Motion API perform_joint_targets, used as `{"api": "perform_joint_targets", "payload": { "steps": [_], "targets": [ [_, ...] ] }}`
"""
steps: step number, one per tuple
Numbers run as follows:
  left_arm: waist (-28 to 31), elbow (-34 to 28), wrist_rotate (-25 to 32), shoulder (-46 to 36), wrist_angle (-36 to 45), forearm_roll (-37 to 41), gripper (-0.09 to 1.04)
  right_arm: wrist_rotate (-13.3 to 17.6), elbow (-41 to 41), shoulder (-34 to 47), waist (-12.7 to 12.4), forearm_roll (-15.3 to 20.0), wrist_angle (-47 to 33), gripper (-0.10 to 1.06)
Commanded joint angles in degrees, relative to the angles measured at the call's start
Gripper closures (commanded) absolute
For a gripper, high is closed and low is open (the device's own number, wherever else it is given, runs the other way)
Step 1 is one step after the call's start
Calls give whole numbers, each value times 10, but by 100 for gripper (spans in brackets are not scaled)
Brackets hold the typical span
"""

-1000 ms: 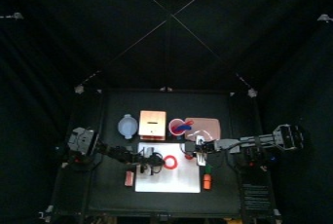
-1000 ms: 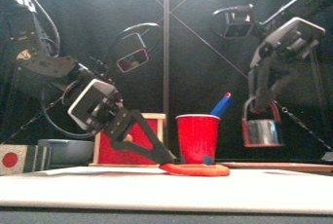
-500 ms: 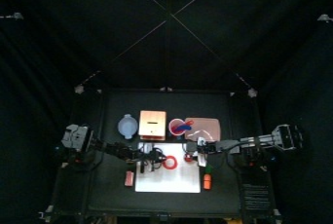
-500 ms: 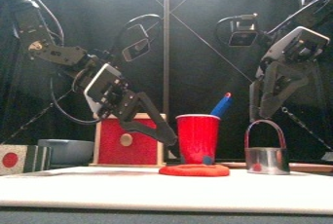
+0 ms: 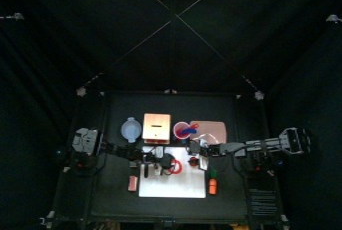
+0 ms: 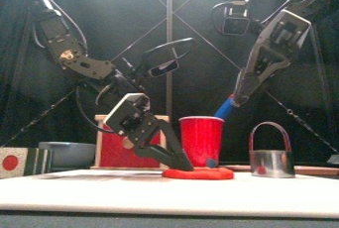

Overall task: Get the cutter from the drawer then cut the dough then place the extra dough in the bowl
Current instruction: Place the extra dough in the bowl

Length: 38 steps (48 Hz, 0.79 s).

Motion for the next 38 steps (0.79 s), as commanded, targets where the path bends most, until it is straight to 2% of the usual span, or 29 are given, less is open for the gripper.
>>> {"api": "perform_joint_targets", "payload": {
  "steps": [1,13,21,26,31,38],
  "targets": [
    [7,-9,1,1,11,-8,16,-1,-4,-6,-2,2,-9,16],
    [7,-23,0,4,72,-17,18,-1,-2,-6,-2,4,-13,16],
    [7,-22,0,4,79,-18,33,-1,-1,-6,-2,7,-14,16],
    [6,-23,0,-2,71,-16,38,-1,1,-6,-2,11,-14,16],
    [7,-23,3,-34,45,-14,39,-1,3,-6,-3,13,-14,16],
    [22,-3,11,-127,45,9,39,-1,2,-9,-4,14,-14,16]
  ]
}}
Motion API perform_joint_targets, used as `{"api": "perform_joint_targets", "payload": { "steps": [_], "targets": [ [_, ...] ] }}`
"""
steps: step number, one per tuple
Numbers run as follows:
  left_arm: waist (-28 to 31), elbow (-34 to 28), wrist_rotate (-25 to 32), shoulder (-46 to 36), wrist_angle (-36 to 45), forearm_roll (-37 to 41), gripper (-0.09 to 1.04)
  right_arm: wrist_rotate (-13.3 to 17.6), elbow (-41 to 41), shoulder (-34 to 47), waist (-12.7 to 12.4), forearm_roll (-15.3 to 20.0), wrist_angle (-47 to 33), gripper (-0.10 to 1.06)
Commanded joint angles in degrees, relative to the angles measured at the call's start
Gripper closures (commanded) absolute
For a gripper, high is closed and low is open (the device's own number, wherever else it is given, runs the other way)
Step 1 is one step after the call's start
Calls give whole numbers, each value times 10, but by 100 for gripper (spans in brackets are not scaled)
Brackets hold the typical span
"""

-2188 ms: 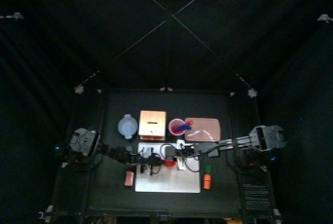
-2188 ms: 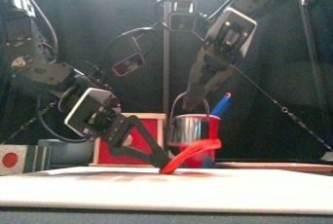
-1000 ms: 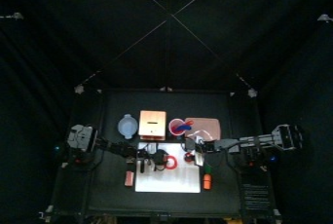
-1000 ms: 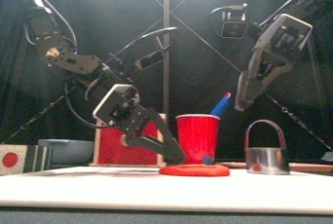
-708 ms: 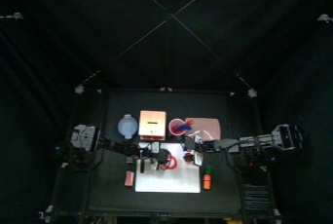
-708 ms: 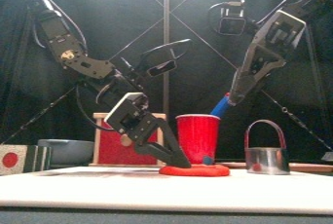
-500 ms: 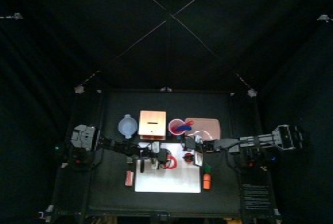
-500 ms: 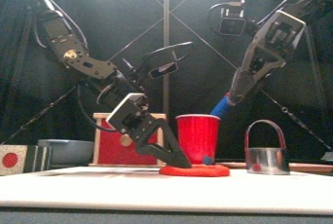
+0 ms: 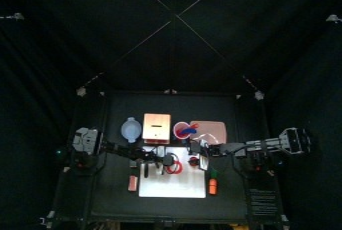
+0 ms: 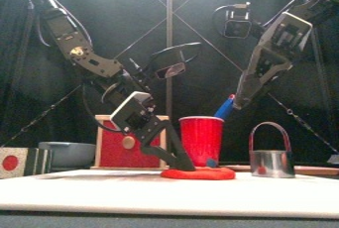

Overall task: Get the cutter from the drawer then cut the dough then place the extra dough in the bowl
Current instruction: Place the extra dough in the bowl

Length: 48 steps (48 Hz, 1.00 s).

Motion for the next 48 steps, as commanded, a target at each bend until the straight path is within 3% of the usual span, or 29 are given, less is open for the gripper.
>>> {"api": "perform_joint_targets", "payload": {
  "steps": [1,14,30,41,48],
  "targets": [
    [20,11,6,-92,-5,12,39,-1,-6,-10,-5,2,-4,16],
    [111,91,22,-321,53,13,39,-4,-15,-9,-17,-7,-22,16],
    [275,298,21,-580,73,-30,39,-4,-22,-5,-37,-75,-237,16],
    [337,362,23,-600,99,-16,34,-3,-19,1,-40,-78,-268,16],
    [341,369,18,-592,102,-25,12,-2,-16,1,-40,-74,-269,16]
  ]
}}
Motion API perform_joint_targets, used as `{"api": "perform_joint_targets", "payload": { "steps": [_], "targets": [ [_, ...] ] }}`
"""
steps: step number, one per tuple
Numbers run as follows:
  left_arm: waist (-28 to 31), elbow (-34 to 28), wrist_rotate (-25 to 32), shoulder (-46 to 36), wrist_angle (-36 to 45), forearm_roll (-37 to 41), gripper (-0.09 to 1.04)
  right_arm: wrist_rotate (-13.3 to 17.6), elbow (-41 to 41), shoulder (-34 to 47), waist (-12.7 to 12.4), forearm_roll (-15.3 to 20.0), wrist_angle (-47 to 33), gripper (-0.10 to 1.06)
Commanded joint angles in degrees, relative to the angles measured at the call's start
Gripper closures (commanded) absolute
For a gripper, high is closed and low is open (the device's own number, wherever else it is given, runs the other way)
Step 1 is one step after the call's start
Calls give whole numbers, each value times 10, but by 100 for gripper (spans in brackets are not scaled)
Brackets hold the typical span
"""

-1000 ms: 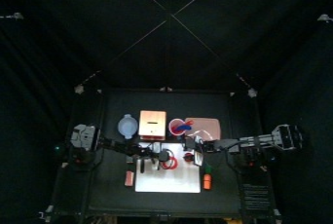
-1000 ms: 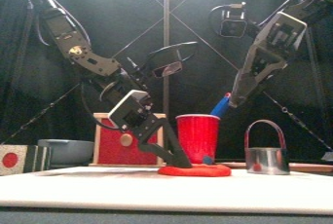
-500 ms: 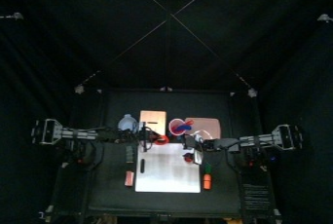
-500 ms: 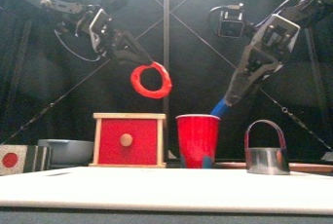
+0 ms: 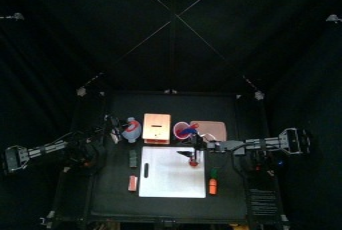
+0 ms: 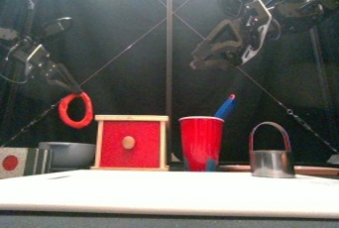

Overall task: Get the cutter from the drawer then cut the dough then place the extra dough in the bowl
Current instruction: Place the extra dough in the bowl

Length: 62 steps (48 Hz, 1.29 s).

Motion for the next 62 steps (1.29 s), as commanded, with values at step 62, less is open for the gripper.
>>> {"api": "perform_joint_targets", "payload": {
  "steps": [62],
  "targets": [
    [-59,-3,-3,13,-89,-215,-5,1,-29,18,-4,18,-11,16]
  ]
}}
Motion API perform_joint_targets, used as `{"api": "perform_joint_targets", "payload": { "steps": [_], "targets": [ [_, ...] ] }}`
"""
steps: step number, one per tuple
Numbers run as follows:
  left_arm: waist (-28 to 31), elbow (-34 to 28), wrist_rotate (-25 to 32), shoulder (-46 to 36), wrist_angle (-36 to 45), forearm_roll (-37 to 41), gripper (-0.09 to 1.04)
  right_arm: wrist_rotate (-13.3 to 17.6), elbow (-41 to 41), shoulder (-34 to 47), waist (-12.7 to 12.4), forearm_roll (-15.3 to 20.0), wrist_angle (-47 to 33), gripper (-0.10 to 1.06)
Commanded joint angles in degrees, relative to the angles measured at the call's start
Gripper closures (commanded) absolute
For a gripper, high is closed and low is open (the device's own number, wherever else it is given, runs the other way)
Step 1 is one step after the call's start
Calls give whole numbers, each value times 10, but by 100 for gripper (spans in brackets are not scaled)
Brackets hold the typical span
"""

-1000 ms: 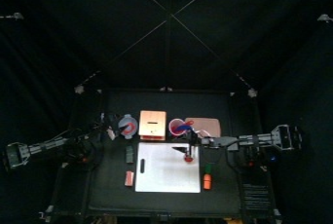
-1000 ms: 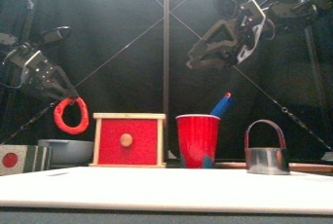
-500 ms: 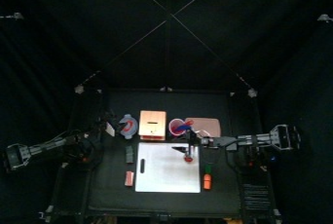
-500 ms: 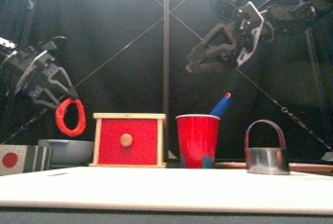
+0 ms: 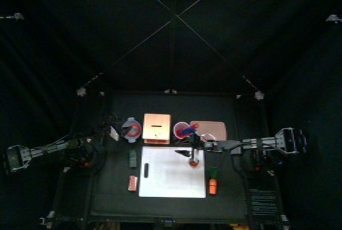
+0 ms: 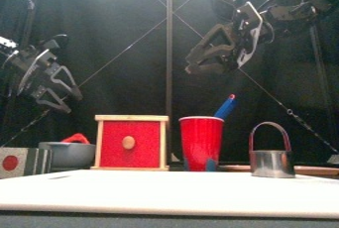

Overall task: Get the cutter from the drawer then cut the dough then place the extra dough in the bowl
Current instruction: Place the extra dough in the bowl

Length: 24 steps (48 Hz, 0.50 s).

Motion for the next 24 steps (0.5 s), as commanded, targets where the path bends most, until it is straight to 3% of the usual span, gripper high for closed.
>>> {"api": "perform_joint_targets", "payload": {
  "steps": [1,13,24],
  "targets": [
    [-19,-15,1,2,-21,40,-5,0,-16,-8,-2,1,-9,16],
    [-170,-12,-1,2,-154,218,-4,-7,-22,-32,-3,-41,-84,16],
    [-183,11,-4,2,-179,221,-4,-9,-19,-24,-11,-48,-115,16]
  ]
}}
